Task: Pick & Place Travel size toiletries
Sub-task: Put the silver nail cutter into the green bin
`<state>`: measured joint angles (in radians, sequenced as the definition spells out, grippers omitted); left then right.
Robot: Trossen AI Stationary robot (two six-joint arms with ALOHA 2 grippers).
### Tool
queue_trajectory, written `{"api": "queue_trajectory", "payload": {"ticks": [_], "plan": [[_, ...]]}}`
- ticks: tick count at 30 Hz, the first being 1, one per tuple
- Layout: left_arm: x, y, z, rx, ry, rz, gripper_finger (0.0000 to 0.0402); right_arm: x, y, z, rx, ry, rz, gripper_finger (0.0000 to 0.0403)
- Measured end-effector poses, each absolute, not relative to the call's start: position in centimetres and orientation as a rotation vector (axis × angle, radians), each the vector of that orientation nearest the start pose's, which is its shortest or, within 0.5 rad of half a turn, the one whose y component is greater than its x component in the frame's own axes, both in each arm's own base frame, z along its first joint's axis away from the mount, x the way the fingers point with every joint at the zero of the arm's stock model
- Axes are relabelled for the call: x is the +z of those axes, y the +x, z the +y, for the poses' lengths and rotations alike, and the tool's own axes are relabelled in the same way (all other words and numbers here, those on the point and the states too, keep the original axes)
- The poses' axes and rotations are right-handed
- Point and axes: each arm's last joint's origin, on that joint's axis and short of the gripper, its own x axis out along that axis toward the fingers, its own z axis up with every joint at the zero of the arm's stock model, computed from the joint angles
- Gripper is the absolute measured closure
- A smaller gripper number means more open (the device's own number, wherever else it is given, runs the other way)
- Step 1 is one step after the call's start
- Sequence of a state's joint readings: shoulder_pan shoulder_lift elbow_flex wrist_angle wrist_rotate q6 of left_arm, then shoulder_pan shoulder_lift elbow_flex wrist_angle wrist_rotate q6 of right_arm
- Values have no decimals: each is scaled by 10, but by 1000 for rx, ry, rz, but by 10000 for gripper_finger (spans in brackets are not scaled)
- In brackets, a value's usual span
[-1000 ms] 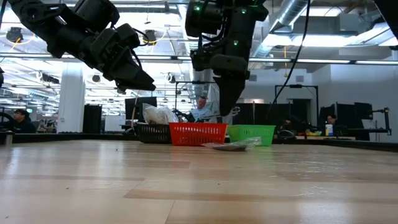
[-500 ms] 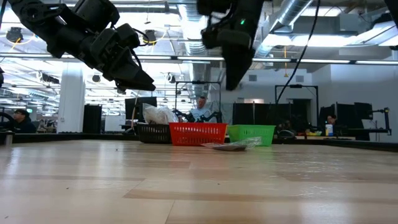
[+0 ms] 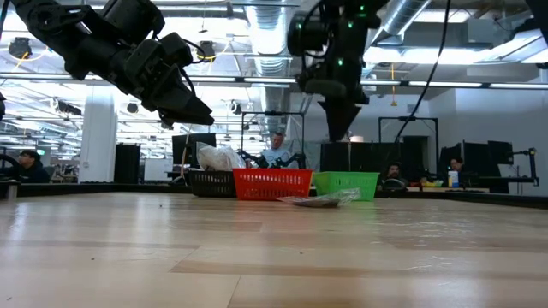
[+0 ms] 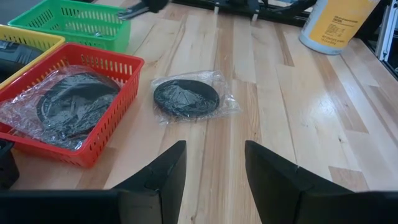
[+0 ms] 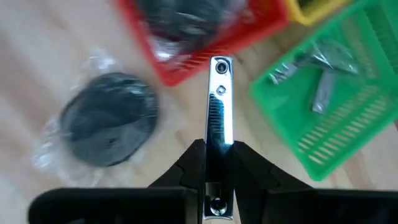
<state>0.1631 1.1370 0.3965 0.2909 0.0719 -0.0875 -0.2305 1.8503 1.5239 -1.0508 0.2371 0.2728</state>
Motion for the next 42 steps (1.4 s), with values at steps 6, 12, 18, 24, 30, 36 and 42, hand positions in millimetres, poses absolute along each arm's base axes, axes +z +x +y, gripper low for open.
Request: {"api": "queue_trajectory", "payload": {"ticks": [6, 12, 18, 24, 30, 36, 42], "plan": [[180, 215, 33, 109, -139, 442, 247, 232, 342, -119, -670, 301, 1314, 359], [180, 215, 33, 109, -139, 442, 247, 221, 334, -140, -724, 345, 1292, 359], [180, 215, 33, 109, -139, 441, 247, 217, 325, -161, -779, 388, 1268, 358], [180, 215, 33, 109, -139, 441, 247, 218, 320, -178, -825, 424, 1223, 357], [180, 215, 33, 109, -139, 441, 247, 219, 316, -191, -859, 448, 1186, 345], [180, 215, 33, 109, -139, 441, 247, 219, 312, -196, -878, 463, 1182, 341], [180, 215, 33, 109, -139, 441, 247, 219, 311, -199, -882, 466, 1182, 340]]}}
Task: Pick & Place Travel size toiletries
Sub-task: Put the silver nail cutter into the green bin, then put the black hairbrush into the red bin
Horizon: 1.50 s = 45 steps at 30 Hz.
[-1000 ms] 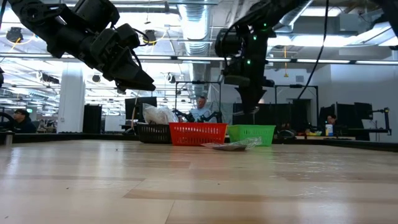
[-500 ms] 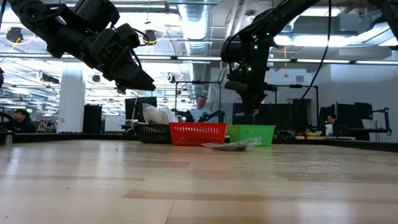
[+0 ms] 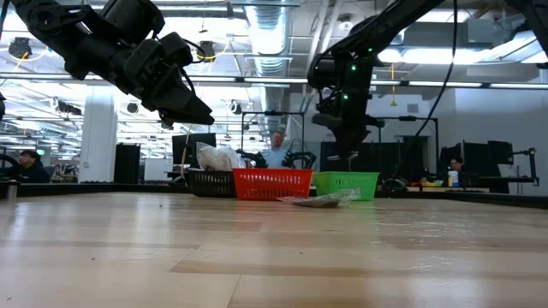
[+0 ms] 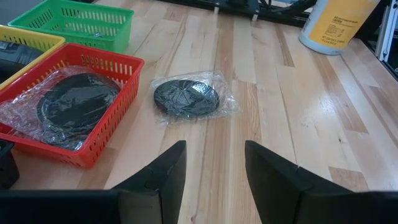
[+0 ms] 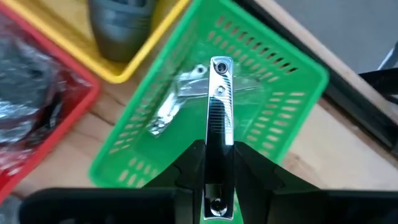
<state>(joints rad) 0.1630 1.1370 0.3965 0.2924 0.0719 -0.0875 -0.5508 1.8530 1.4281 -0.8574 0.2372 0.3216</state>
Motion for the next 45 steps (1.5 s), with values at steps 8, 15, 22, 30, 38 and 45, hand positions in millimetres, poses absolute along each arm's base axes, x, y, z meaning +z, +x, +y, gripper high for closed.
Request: {"api": "queue_trajectory", "payload": {"ticks": [8, 15, 22, 30, 38, 45], "plan": [[180, 215, 33, 109, -139, 441, 247, 219, 310, -202, -863, 437, 1182, 338], [180, 215, 33, 109, -139, 441, 247, 220, 307, -208, -909, 430, 1173, 302], [180, 215, 33, 109, -139, 441, 247, 219, 308, -206, -880, 449, 1174, 231], [180, 215, 33, 109, -139, 441, 247, 218, 327, -171, -678, 447, 1213, 210], [180, 215, 33, 109, -139, 442, 247, 217, 340, -133, -585, 412, 1258, 237], [180, 215, 33, 109, -139, 442, 247, 216, 344, -94, -527, 408, 1351, 244]]}}
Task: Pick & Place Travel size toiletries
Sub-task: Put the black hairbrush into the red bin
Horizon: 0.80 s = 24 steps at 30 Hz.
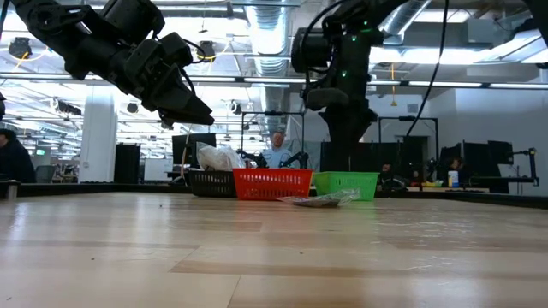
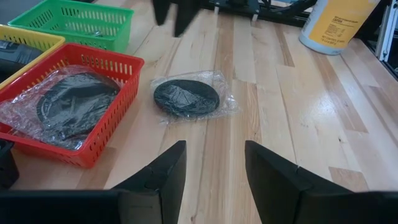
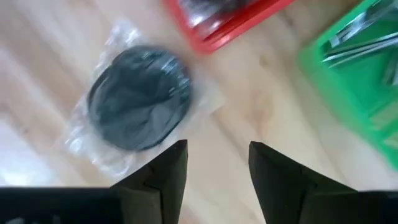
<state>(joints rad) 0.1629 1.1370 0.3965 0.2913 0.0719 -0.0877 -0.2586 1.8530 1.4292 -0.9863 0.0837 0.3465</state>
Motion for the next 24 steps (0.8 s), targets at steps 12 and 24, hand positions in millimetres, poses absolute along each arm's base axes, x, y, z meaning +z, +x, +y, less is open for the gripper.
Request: {"api": "queue_trajectory", "payload": {"ticks": [12, 24], "plan": [[180, 215, 33, 110, -146, 442, 247, 176, 336, -39, -486, 372, 1435, 213], [180, 215, 33, 110, -146, 441, 247, 162, 339, -20, -429, 343, 1368, 197]]}}
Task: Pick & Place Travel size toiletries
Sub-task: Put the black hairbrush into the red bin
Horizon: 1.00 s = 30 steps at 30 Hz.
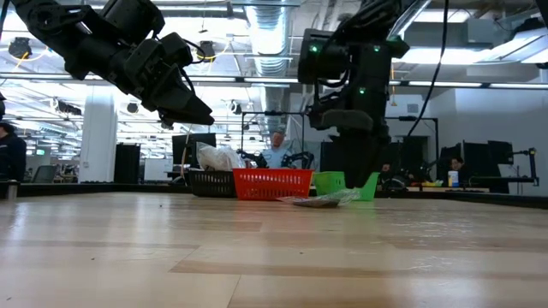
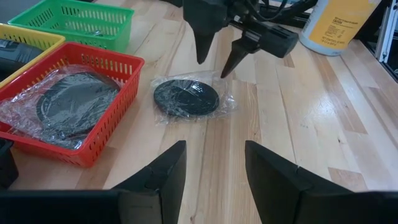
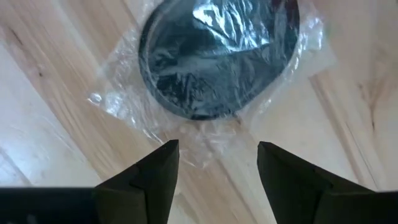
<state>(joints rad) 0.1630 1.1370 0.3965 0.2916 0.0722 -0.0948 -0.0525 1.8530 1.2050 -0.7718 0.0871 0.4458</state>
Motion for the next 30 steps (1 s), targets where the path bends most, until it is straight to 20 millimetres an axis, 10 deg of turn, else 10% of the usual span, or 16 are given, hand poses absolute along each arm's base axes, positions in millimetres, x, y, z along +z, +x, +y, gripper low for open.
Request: {"api": "queue_trajectory", "payload": {"ticks": [30], "plan": [[180, 215, 33, 110, -146, 444, 247, 130, 355, -19, -356, 284, 1395, 220]]}}
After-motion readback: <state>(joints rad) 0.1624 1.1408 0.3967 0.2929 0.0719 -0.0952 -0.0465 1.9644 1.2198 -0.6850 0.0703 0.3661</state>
